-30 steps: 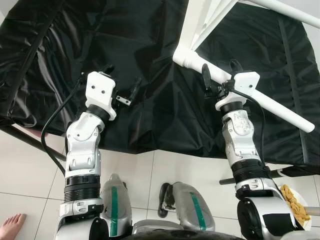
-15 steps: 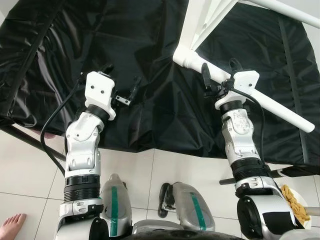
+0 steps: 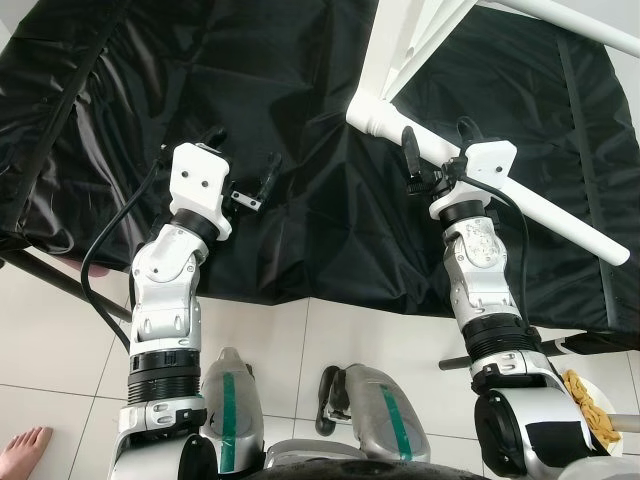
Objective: Building children table
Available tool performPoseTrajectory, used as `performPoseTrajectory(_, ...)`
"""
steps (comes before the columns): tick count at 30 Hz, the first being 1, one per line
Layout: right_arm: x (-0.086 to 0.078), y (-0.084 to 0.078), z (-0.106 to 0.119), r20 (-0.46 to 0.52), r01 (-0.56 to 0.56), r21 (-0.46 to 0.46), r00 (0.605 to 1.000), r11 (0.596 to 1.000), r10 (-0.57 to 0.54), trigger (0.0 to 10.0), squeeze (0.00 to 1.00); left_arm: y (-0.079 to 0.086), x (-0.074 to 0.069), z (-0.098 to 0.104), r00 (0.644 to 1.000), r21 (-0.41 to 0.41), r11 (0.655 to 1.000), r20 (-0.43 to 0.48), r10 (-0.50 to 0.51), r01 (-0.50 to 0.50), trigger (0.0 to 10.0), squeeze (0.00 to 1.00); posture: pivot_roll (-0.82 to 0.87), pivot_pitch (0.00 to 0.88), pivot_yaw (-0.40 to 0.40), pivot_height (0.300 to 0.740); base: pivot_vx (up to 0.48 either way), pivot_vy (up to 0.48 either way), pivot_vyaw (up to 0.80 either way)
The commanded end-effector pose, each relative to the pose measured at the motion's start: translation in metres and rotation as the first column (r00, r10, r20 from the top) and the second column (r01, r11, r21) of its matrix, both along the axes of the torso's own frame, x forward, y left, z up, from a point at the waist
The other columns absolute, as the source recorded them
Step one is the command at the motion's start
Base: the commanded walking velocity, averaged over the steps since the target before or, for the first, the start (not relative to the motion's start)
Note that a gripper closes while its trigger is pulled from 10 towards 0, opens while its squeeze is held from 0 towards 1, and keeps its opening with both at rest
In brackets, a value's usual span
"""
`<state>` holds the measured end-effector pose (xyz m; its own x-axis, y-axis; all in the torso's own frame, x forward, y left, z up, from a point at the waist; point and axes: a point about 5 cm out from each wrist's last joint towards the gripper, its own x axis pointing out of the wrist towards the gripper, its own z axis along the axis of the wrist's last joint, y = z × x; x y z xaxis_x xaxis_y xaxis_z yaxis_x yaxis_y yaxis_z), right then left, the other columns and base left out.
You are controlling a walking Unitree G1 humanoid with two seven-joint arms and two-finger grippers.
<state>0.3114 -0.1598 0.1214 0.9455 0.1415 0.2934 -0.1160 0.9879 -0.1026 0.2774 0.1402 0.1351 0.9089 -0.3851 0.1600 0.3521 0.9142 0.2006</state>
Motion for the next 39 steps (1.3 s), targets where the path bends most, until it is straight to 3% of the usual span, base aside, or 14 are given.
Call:
performPoseTrajectory(1, 0.0006, -0.0025, -0.0014, -0.005, 0.002, -0.007, 1.0, 1.0, -0.002, 10.0, 0.0, -0.0041, 0.0013, -0.0043, 0.977, -0.104, 0.972, -0.006, 0.213, -0.212, 10.0, 0.0, 0.13, 0.0, -0.095, 0.74, 0.0, 0.0, 0.0)
performPoseTrajectory(39, -0.006, -0.0122, -0.0062, -0.017, 0.034, -0.014, 0.999, 0.999, -0.034, 10.0, 0.0, -0.0063, -0.0049, -0.0095, 0.973, -0.065, 0.971, -0.019, 0.229, -0.23, 10.0, 0.0, 0.12, 0.0, -0.091, 0.74, 0.0, 0.0, 0.0)
